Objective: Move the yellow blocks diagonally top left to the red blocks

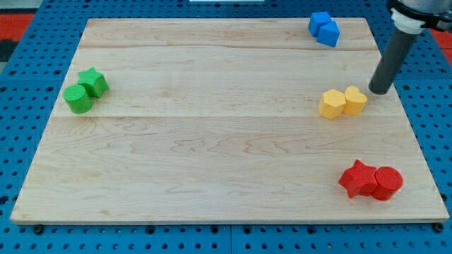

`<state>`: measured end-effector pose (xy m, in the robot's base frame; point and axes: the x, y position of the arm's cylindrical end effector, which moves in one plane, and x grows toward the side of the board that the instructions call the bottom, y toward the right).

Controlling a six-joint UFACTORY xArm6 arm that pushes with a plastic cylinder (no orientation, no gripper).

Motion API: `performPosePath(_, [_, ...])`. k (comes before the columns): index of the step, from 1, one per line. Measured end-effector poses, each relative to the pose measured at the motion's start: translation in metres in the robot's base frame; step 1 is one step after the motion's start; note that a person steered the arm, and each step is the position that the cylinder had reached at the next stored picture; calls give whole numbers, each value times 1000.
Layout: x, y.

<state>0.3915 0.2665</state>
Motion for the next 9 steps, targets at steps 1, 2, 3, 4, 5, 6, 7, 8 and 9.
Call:
performPosePath(1, [4, 9])
performPosePath(2, [12, -2])
performPosePath(3, [26, -27])
performPosePath(4, [39, -63])
performPosePath(5, [39, -99])
performPosePath(6, [34, -108])
performPosePath(7, [18, -139])
performPosePath(8, [15, -183])
performPosePath(9, [18, -224])
